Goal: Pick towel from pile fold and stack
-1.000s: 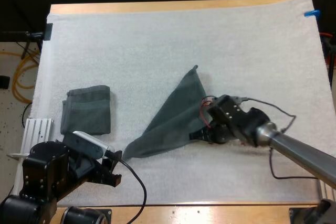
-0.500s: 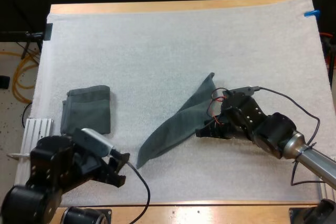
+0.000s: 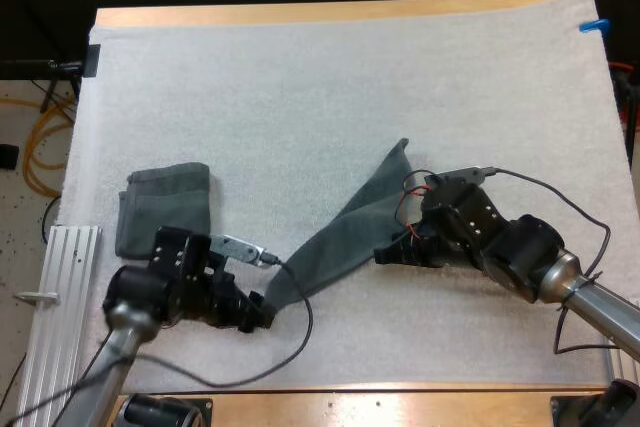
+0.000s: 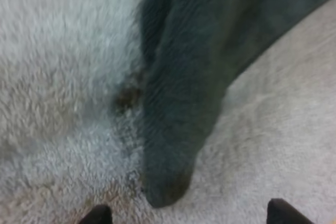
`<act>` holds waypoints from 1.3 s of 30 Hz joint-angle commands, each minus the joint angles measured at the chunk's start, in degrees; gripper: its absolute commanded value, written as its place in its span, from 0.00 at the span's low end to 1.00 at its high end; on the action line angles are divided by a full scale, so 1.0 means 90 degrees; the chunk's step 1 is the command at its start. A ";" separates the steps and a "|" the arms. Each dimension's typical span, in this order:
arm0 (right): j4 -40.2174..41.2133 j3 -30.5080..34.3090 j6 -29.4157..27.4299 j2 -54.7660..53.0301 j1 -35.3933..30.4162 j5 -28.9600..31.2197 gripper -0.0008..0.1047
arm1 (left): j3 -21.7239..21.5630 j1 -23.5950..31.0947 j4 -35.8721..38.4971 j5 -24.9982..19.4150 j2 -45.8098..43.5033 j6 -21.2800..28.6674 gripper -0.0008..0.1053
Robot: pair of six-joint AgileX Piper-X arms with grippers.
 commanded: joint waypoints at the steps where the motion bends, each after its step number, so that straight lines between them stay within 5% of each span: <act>1: 0.0010 -0.0024 -0.0053 -0.0013 0.0007 0.0015 0.01 | -0.0014 -0.0022 -0.0301 0.0076 0.0235 -0.0102 0.55; 6: 0.0010 -0.0024 -0.0053 -0.0013 0.0007 0.0015 0.01 | -0.0014 -0.0022 -0.0706 0.0335 0.1269 -0.0222 0.55; 12: 0.0010 -0.0024 -0.0053 -0.0013 0.0007 0.0015 0.01 | -0.0034 -0.0022 -0.0917 0.1517 0.2125 -0.0284 0.52; 15: 0.0010 -0.0024 -0.0053 -0.0013 0.0007 0.0015 0.01 | -0.0095 -0.0022 -0.0951 0.1539 0.2278 -0.0355 0.41; 19: 0.0010 -0.0024 -0.0096 -0.0013 0.0007 0.0076 0.01 | -0.0253 -0.0022 -0.0926 0.1539 0.2224 -0.0353 0.02; 24: 0.0010 -0.0024 -0.0672 -0.0013 0.0007 0.0102 0.01 | -0.0591 -0.0022 -0.0656 0.1576 0.1902 -0.0190 0.01; 30: -0.0253 -0.0160 -0.0859 -0.0013 -0.0009 0.0645 0.01 | -0.1593 -0.0022 -0.0338 0.1552 0.1111 -0.0213 0.01; 39: -0.0285 -0.1470 -0.1853 -0.0013 -0.0009 0.2179 0.01 | -0.3845 -0.0022 -0.0281 0.1410 0.0673 -0.0273 0.01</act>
